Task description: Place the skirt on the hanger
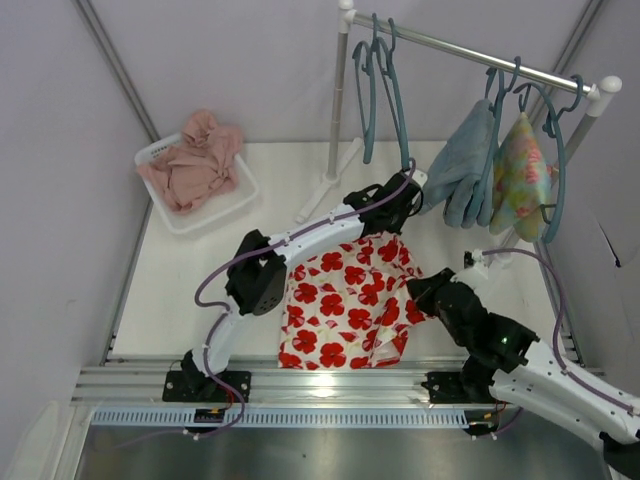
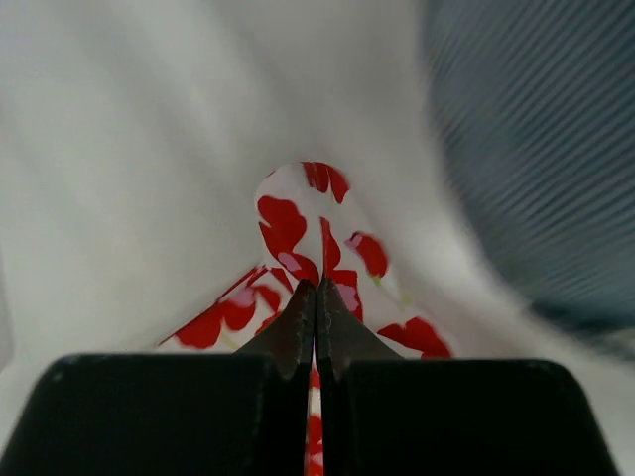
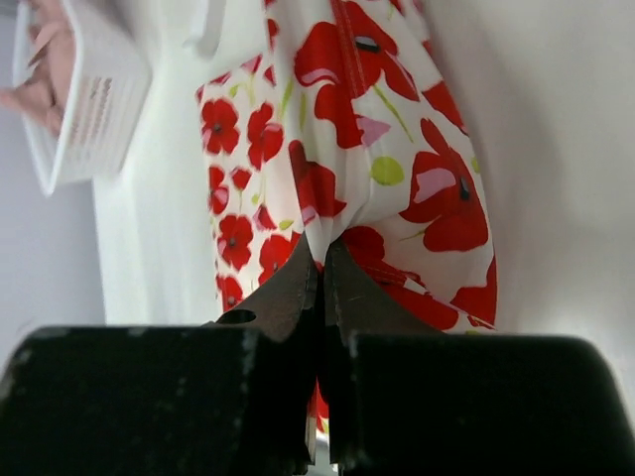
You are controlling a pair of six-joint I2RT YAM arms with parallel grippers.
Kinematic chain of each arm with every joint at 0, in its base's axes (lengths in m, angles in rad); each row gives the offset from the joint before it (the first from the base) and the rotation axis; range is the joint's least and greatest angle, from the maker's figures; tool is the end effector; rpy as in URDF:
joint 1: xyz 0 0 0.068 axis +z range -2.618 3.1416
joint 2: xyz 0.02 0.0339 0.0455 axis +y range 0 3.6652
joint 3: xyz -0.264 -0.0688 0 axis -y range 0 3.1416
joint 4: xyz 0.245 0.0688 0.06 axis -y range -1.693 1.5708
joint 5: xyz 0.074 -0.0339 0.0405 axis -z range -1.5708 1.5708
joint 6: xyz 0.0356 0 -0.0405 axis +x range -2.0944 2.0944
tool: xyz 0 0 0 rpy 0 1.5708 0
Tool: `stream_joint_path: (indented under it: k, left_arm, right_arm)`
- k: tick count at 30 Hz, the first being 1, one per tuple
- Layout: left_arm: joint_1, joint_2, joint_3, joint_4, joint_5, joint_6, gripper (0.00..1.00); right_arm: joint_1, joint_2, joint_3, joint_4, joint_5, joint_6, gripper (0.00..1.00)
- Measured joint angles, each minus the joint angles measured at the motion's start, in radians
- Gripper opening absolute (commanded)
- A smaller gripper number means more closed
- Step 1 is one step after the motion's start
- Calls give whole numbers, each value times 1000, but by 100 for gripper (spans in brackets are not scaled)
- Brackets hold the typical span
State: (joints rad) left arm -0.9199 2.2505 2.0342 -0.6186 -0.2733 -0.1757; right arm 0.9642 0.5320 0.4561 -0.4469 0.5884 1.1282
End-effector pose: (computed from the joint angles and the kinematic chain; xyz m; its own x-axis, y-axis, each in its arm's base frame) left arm 0.3171 -0.4005 0.2446 -0.5569 0.4534 -0.6959 0.5676 0.8194 0.0797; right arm 0.0910 0.0964 0.2369 -0.4918 0.6098 -0.6215 0.0819 0.7430 0.6642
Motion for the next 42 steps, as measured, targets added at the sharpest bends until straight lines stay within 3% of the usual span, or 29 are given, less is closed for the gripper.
stream_joint_path:
  k: [8, 11, 15, 21, 29, 33, 42]
  left_arm:
    - [5, 77, 152, 202, 42, -89, 0]
    - [15, 85, 137, 247, 72, -120, 0]
    - [40, 76, 39, 340, 132, -158, 0]
    - [77, 34, -152, 399, 207, -187, 0]
    - [157, -173, -380, 512, 293, -196, 0]
    - [199, -286, -494, 584, 305, -190, 0]
    - [254, -422, -746, 690, 340, -177, 0]
  right_arm:
    - [-393, 37, 0, -56, -187, -146, 0]
    - [-508, 79, -5, -44, -296, -192, 0]
    - [-562, 92, -9, -23, -388, -254, 0]
    - [-550, 134, 67, -27, -505, -413, 0]
    - [-389, 336, 362, -186, -511, -584, 0]
    - [-323, 418, 462, -235, -491, -621, 0]
    - [-108, 517, 472, -204, -399, -587, 0]
